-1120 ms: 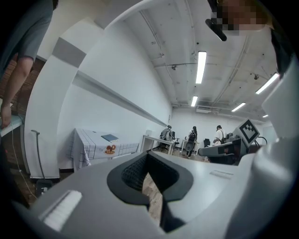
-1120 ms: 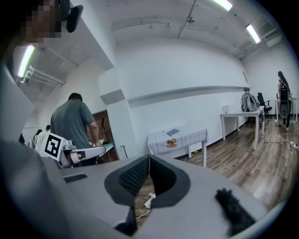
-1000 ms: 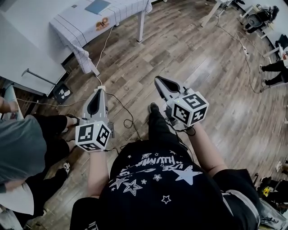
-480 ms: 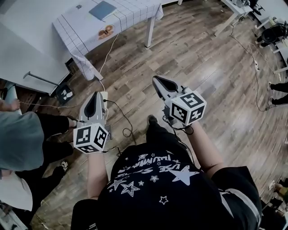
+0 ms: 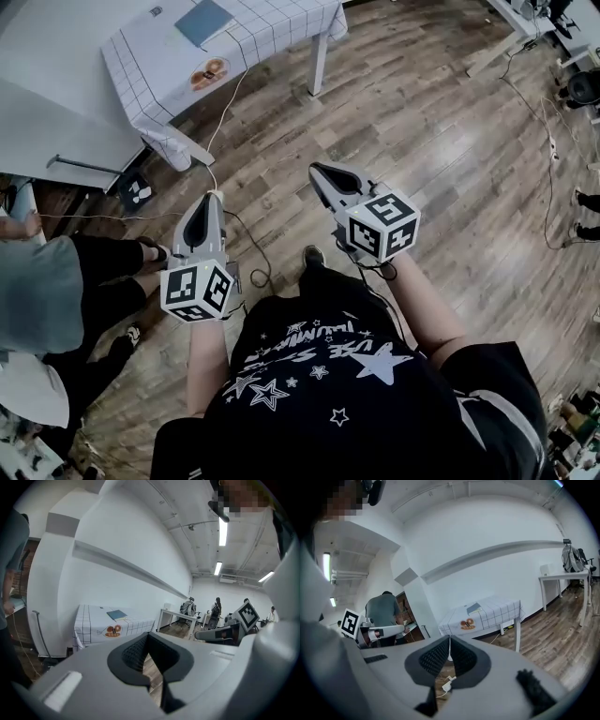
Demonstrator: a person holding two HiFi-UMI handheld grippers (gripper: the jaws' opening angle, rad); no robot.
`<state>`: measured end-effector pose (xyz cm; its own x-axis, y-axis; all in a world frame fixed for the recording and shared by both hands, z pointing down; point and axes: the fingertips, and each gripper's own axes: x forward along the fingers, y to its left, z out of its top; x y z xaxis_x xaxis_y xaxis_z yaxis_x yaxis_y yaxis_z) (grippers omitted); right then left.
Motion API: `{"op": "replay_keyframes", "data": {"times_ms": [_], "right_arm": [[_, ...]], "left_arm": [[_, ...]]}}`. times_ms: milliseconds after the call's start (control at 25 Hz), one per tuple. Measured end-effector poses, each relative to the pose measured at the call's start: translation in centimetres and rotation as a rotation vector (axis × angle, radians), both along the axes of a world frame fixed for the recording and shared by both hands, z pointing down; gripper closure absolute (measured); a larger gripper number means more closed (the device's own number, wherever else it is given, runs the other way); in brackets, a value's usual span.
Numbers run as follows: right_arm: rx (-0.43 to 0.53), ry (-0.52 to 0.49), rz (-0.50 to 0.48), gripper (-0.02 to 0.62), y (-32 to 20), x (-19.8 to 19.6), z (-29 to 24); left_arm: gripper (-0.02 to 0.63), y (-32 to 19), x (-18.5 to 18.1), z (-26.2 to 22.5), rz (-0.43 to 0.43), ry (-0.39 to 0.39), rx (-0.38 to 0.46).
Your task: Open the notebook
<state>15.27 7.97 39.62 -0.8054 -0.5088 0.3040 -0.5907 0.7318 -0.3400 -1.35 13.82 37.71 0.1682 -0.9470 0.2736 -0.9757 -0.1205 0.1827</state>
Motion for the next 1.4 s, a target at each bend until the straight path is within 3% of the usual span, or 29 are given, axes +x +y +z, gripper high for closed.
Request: {"op": "replay_keyframes", "data": {"times_ms": [280, 560, 880, 1240, 1400], "right_arm": [[-0.003, -0.021, 0.007, 0.578, -3.6, 0.9, 0.1], [-0.006, -0.015, -0.008, 0.578, -5.6, -1.0, 0.4], [0.036, 0.034, 0.038, 0.578, -11.2, -4.3, -0.3], [0.068, 0.073, 0.052, 0.578, -19.3, -11.4, -1.7], [0.06, 0.082, 0.069, 0.578, -22.0, -13.7, -1.5]], "left_arm": [[0.597, -2.5, 1.2, -0.5, -0.015, -0.017, 0.005], [0.597, -5.3, -0.7, -1.0, -0.019, -0.028, 0.035], [0.597, -11.8, -3.8, -0.2, 0.063, 0.028, 0.054], [0.597, -20.2, -10.0, -1.5, 0.131, 0.063, 0.128], [0.597, -22.1, -12.7, -1.3, 0.14, 0.035, 0.128]]}}
